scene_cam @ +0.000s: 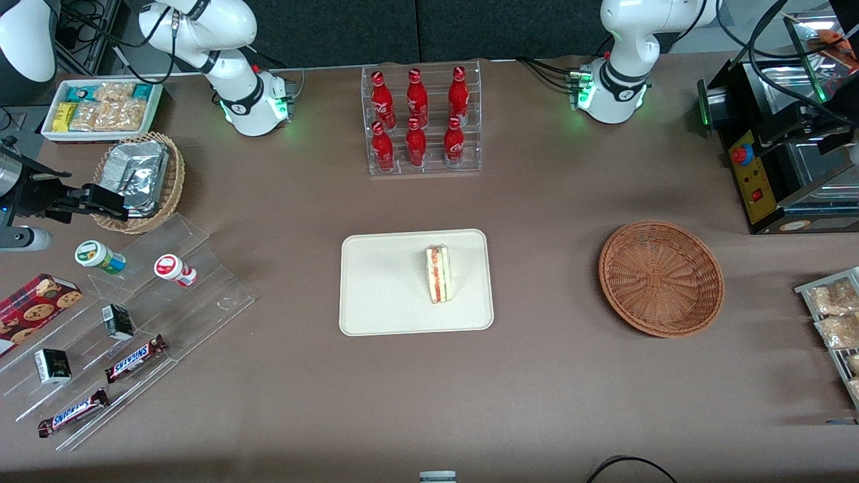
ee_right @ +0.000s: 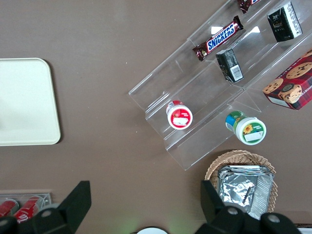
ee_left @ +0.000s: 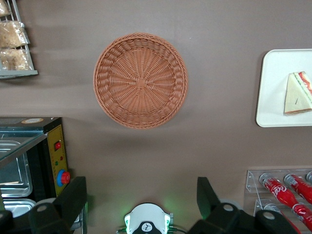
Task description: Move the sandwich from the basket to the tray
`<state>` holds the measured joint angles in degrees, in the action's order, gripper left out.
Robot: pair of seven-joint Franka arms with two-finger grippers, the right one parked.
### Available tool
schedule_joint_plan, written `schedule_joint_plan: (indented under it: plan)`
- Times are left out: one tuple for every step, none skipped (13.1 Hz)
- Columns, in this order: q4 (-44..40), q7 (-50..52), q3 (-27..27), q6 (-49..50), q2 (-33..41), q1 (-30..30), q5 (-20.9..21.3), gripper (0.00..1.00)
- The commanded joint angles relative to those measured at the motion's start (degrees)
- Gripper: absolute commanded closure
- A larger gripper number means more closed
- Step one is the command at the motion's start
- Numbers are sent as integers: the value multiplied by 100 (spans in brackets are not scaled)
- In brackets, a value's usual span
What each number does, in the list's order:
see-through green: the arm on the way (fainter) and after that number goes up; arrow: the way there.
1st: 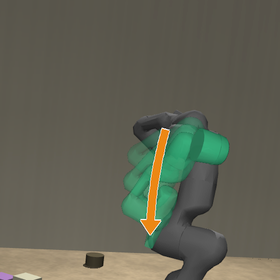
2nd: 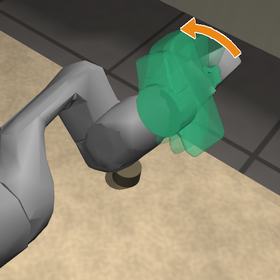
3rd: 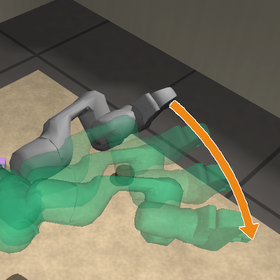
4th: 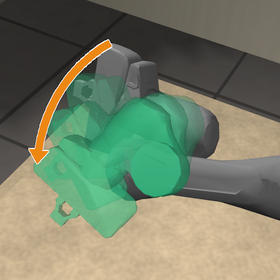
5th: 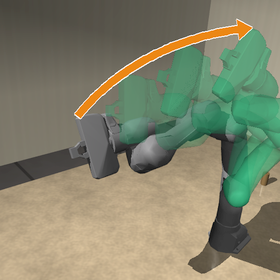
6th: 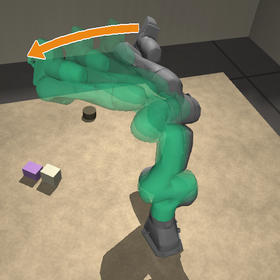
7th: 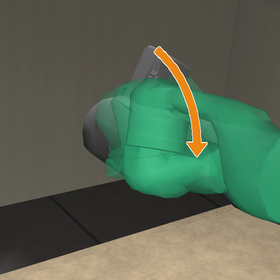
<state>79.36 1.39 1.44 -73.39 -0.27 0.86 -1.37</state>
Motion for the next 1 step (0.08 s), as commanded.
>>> schedule_joint_plan:
  plan:
    - [18, -51, -56, 18, 18, -165, -21, 0]
